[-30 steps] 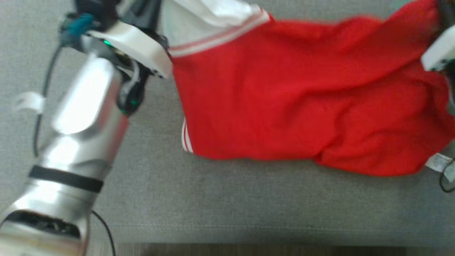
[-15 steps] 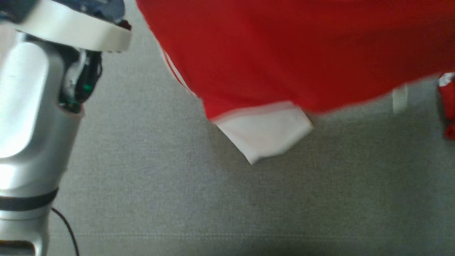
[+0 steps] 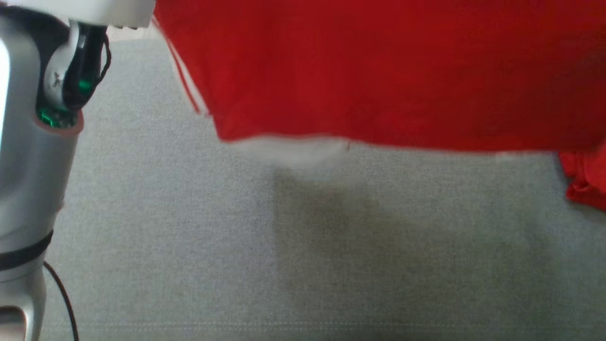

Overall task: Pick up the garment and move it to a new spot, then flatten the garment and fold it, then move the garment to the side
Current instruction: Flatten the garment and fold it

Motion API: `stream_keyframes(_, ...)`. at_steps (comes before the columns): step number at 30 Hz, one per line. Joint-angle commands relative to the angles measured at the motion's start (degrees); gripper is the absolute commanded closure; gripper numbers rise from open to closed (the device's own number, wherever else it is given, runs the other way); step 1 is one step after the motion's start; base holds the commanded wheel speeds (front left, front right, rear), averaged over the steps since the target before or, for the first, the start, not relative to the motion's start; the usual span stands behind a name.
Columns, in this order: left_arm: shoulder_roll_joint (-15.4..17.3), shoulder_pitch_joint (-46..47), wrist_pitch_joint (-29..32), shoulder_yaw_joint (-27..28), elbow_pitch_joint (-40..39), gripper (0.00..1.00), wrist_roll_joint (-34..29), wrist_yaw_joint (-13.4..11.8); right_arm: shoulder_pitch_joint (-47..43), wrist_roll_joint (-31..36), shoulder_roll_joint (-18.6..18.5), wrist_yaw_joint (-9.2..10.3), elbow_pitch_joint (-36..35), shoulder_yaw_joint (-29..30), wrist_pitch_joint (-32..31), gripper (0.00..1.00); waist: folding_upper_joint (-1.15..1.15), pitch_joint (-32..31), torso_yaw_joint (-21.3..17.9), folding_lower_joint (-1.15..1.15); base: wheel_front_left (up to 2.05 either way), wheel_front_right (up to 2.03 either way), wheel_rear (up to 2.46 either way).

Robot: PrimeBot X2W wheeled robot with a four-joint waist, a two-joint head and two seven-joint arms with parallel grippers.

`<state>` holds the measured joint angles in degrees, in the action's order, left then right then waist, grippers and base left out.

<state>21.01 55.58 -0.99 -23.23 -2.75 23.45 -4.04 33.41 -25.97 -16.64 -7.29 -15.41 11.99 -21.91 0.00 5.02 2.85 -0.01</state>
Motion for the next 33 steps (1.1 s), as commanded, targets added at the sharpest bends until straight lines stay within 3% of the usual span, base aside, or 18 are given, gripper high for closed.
stream_keyframes(1,2.2,3.7,1.0,2.3,-0.1,1.00,0.5,-0.2,1.3,-0.6,0.2,-0.20,-0.7,-0.9,-0.5,1.00,0.00,-0.1,0.0,0.01,0.00,0.00,0.00)
stream_keyframes(8,0.3,5.6,0.5,1.3,7.9,1.00,2.1,1.2,4.3,-2.2,1.0,-0.20,5.0,-3.1,-0.7,1.00,0.00,1.3,0.1,0.01,0.00,0.00,0.00)
stream_keyframes(14,-1.7,12.4,-3.3,0.2,22.6,1.00,1.4,3.6,13.6,-2.5,3.2,-0.20,17.0,-6.8,2.9,1.00,0.00,3.8,-0.9,0.01,0.00,0.00,0.00)
stream_keyframes(20,-2.3,22.5,-9.4,0.0,38.4,1.00,-0.8,5.3,26.6,-1.7,6.6,-0.20,33.4,-11.9,11.1,1.00,0.00,7.0,-3.4,0.01,0.00,0.00,0.00)
stream_keyframes(26,-2.8,30.5,-12.6,0.8,46.5,1.00,-1.9,5.1,37.3,-1.1,9.1,-0.20,45.8,-16.5,20.7,1.00,0.00,11.3,-4.7,0.01,0.00,0.00,0.00)
stream_keyframes(33,-7.4,32.6,-13.7,2.9,58.9,1.00,1.4,5.9,44.6,-2.4,10.9,-0.20,63.9,-23.0,31.7,1.00,0.00,18.4,-2.4,0.01,0.00,0.00,0.00)
